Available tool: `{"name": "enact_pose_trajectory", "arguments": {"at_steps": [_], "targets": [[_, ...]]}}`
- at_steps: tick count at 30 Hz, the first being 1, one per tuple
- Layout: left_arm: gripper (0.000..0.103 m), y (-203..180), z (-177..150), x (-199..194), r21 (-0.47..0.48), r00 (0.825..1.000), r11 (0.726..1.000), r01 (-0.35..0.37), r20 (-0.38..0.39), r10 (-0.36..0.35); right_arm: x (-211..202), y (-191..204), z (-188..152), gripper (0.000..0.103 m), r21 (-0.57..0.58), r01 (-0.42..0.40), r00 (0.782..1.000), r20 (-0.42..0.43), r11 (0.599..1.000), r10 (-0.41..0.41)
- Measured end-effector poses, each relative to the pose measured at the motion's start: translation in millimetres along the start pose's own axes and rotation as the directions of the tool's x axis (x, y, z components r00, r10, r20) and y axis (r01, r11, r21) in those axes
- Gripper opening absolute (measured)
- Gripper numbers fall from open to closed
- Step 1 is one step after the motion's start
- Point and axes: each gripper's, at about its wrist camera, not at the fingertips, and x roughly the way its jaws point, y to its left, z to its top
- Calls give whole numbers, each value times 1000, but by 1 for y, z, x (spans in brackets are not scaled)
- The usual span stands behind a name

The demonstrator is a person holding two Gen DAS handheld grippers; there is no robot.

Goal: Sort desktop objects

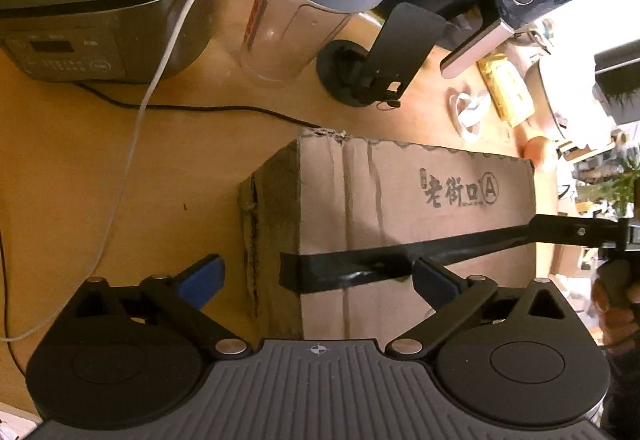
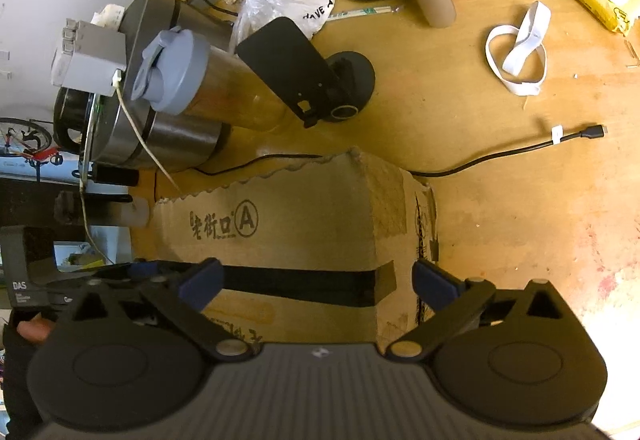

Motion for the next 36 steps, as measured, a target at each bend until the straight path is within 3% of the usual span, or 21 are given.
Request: {"name": "enact_pose_trajectory", "arguments": {"at_steps": [10,21,36], "targets": [[103,-4,-11,-8,12,999,999,-33,19,33,-11,2,-13,103,-15,25,998,59,1000,-24],[103,-17,-41,-22,73,992,996,-60,115,52,-22,4,-47,103,-52,36,991,132,998,-29],[103,-34,-100,-34,152,943,978,-142,321,87,-28,11,-100,103,-190,128,961,266,973,-75]]}}
